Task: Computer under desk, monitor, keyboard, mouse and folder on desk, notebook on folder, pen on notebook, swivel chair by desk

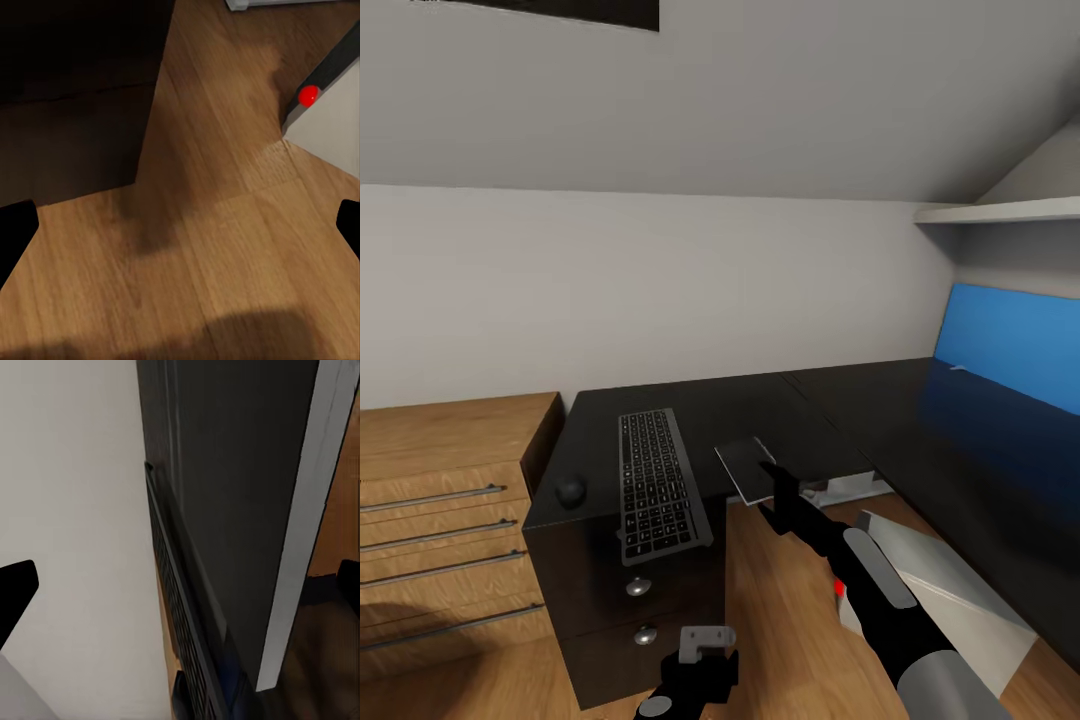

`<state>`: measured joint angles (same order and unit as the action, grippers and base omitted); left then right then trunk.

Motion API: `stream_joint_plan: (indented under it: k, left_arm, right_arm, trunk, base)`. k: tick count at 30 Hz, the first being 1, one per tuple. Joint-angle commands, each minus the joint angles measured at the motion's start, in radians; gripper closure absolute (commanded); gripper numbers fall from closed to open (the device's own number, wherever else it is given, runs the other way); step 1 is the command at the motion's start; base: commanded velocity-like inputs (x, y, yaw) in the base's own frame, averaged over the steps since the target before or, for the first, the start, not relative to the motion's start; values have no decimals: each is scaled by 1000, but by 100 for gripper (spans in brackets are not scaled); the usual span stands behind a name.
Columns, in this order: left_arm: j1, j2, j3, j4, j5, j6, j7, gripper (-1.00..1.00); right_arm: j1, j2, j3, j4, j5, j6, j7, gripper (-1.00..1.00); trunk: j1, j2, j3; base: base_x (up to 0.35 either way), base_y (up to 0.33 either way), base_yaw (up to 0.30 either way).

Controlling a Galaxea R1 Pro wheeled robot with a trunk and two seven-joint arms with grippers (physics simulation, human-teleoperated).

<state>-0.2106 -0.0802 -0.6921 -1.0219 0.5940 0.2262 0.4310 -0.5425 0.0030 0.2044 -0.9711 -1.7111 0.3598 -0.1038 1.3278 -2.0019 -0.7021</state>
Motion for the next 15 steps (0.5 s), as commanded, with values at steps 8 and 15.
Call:
stream_joint_plan:
  k: [8, 15]
  left_arm:
    - [-1, 0, -2, 0, 8, 2, 8, -100]
    - [-1, 1, 1, 1, 6, 2, 9, -100]
  right_arm:
    - [0, 0, 0, -1, -10, 1, -8, -100]
    - [0, 0, -1, 0, -10, 2, -7, -100]
  trunk:
    - [0, -1, -1]
    - [0, -1, -1]
  base:
    - [-249, 0, 0]
    - [-321, 0, 0]
